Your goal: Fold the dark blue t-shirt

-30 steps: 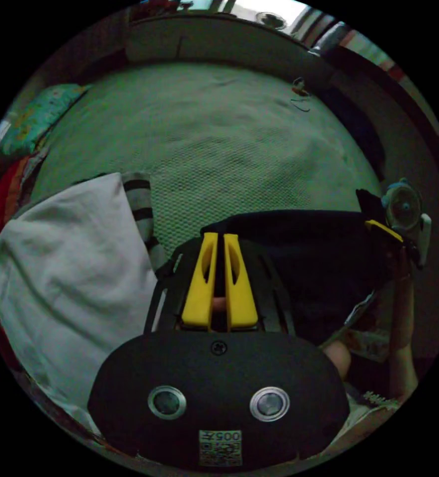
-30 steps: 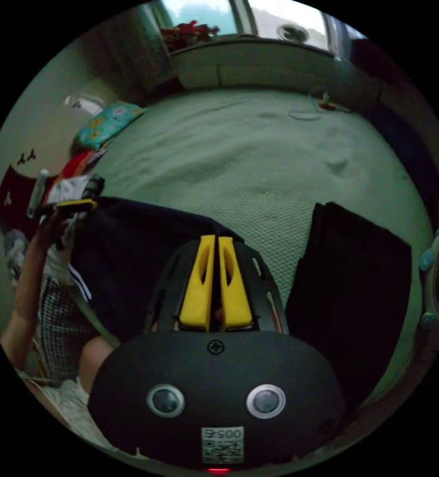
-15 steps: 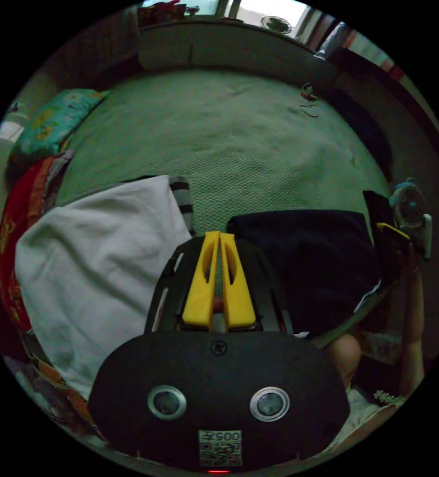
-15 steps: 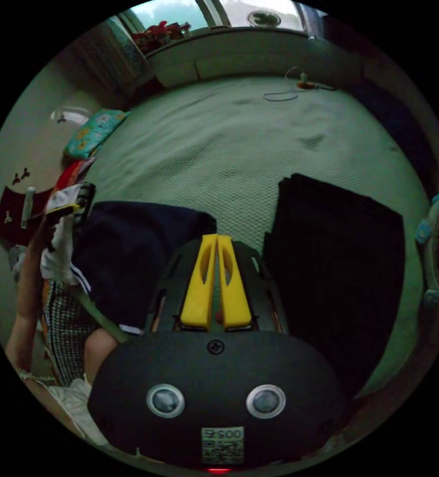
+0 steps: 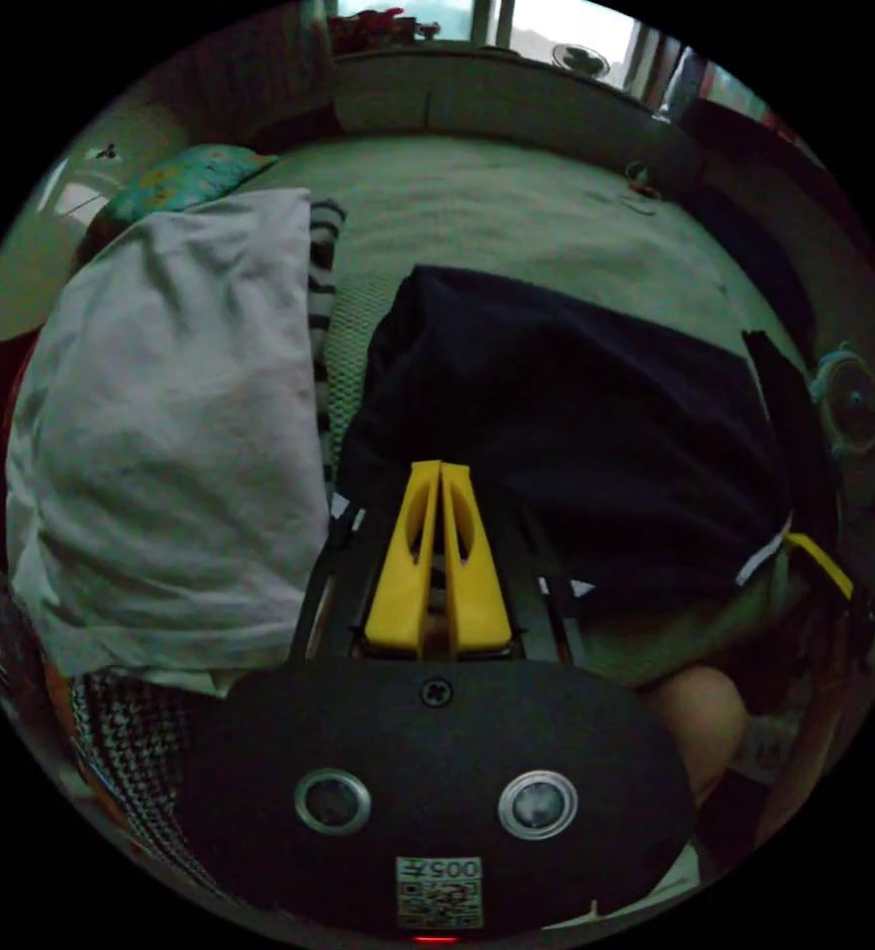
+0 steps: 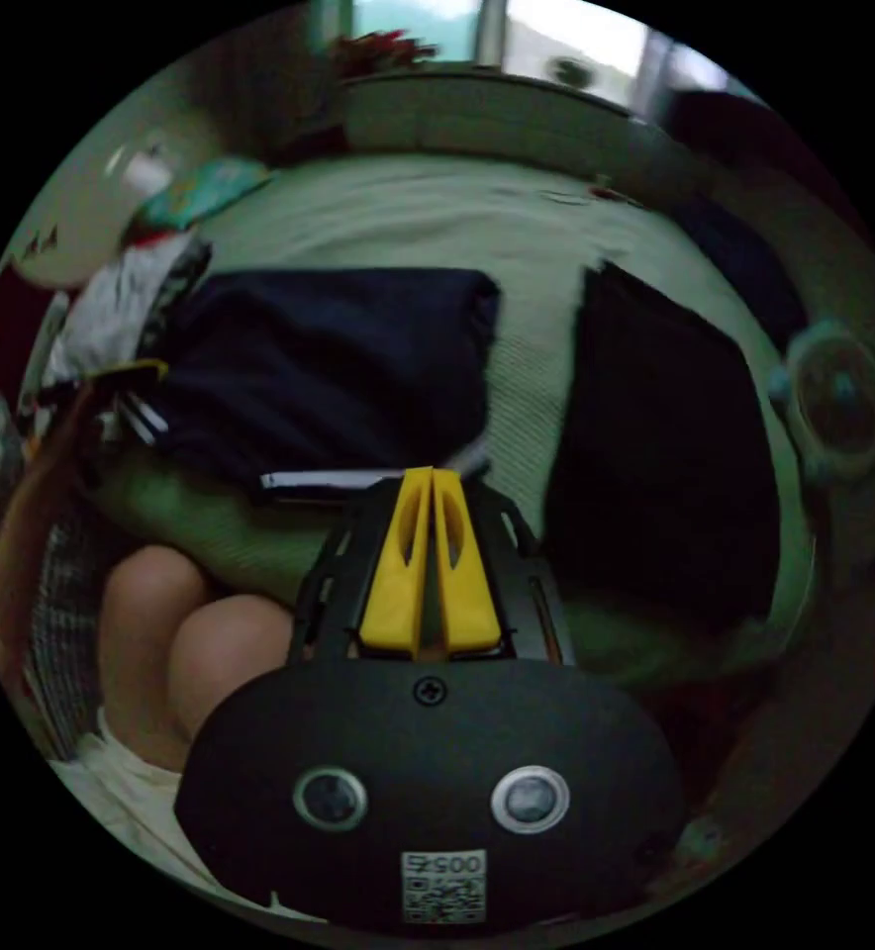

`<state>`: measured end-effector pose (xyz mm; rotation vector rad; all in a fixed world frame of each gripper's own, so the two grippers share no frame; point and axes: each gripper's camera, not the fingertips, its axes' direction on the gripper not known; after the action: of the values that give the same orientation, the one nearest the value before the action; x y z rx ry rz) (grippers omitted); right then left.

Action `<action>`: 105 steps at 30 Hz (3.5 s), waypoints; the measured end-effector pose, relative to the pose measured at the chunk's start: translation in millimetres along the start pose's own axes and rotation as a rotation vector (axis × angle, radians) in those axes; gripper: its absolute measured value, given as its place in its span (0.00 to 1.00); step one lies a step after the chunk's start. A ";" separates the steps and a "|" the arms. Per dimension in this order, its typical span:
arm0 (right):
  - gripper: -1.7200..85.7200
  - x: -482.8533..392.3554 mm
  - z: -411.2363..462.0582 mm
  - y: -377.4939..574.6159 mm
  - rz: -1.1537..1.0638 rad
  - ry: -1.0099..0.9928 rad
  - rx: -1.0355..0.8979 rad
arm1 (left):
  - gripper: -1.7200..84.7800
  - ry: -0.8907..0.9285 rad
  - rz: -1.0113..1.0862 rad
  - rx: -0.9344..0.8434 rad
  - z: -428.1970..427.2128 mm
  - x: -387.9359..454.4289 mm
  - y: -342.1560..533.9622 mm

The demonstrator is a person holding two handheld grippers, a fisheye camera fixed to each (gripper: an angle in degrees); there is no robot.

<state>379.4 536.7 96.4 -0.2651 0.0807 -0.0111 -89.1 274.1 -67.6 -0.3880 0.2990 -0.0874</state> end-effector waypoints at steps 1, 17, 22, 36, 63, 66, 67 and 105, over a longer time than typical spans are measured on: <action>0.01 5.2 -8.0 7.2 0.028 -0.003 0.014 | 0.02 0.026 0.032 0.038 -16.0 17.5 9.7; 0.01 52.4 -61.6 134.9 0.284 -0.013 0.050 | 0.18 0.243 0.663 0.061 -36.6 363.8 130.5; 0.01 74.6 -60.6 124.9 0.342 -0.057 0.087 | 0.15 0.232 0.609 0.040 -23.5 377.0 150.6; 0.12 44.8 31.9 -158.2 0.093 -0.317 -0.098 | 0.07 0.349 0.503 0.182 -91.4 279.1 202.4; 0.01 -297.7 7.0 -428.0 -0.128 -0.195 -0.036 | 0.08 0.461 0.223 0.343 -138.9 -58.3 321.0; 0.02 -370.2 31.6 -457.8 -0.201 -0.199 -0.065 | 0.08 0.412 0.037 0.346 -125.5 -126.0 343.1; 0.03 -382.6 39.2 -463.5 -0.209 -0.194 -0.068 | 0.09 0.384 -0.052 0.320 -113.1 -151.5 352.6; 0.02 -402.4 53.3 -480.5 -0.207 -0.264 0.136 | 0.07 0.393 -0.223 0.148 -1.1 -323.3 360.2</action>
<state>-17.5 95.7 305.0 -0.1358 -0.2095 -0.1859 -387.6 651.4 -120.0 -0.2536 0.6329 -0.4055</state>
